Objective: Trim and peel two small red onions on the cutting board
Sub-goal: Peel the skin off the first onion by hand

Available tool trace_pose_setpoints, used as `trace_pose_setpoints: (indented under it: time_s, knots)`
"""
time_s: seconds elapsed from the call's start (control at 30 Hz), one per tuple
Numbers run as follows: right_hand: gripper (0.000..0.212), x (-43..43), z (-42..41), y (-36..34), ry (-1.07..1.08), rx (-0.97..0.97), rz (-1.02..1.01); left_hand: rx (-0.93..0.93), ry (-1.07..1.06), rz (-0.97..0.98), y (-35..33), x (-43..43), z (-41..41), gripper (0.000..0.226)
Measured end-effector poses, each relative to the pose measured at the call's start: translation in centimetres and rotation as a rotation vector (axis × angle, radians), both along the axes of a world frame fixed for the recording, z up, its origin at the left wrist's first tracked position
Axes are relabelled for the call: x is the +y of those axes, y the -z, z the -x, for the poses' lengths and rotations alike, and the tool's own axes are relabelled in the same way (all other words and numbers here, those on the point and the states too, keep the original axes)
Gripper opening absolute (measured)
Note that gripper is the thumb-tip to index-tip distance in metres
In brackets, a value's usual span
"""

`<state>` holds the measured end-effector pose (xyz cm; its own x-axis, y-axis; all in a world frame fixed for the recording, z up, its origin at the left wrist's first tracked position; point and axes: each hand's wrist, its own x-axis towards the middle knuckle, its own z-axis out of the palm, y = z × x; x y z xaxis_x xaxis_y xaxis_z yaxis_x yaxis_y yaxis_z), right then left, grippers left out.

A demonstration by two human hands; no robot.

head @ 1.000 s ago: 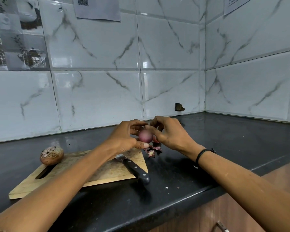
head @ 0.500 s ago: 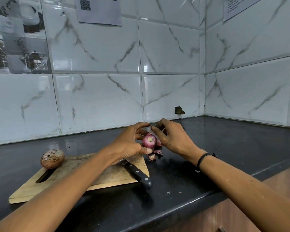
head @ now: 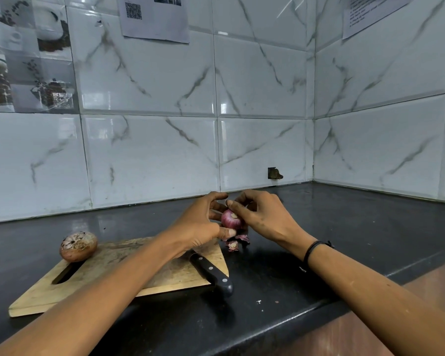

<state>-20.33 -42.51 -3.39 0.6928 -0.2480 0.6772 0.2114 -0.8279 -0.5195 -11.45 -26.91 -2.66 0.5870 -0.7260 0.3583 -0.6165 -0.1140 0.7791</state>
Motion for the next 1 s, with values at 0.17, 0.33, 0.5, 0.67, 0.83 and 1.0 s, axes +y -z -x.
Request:
trace_pose_setpoints:
  time_s: [0.17, 0.33, 0.5, 0.67, 0.83, 1.0]
  knots:
    - [0.029, 0.2, 0.3, -0.2, -0.034, 0.007, -0.193, 0.048, 0.016, 0.045, -0.1, 0.2, 0.2, 0.066]
    - [0.030, 0.4, 0.8, -0.4, -0.063, 0.032, -0.298, 0.018, -0.007, 0.029, -0.2, 0.0, 0.0, 0.053]
    - [0.028, 0.2, 0.6, -0.3, -0.070, 0.026, -0.332, 0.067, 0.080, 0.033, -0.3, 0.1, -0.1, 0.055]
    - [0.026, 0.6, 0.7, -0.3, -0.042, 0.007, -0.204, 0.003, -0.003, 0.023, 0.0, 0.0, 0.7, 0.046]
    - [0.024, 0.8, 0.8, -0.4, -0.026, 0.001, -0.195, 0.013, -0.050, 0.001, -0.4, 0.1, 0.9, 0.033]
    - [0.025, 0.6, 0.6, -0.2, 0.020, 0.028, -0.169, 0.043, -0.081, -0.003, -0.6, 0.3, 0.9, 0.040]
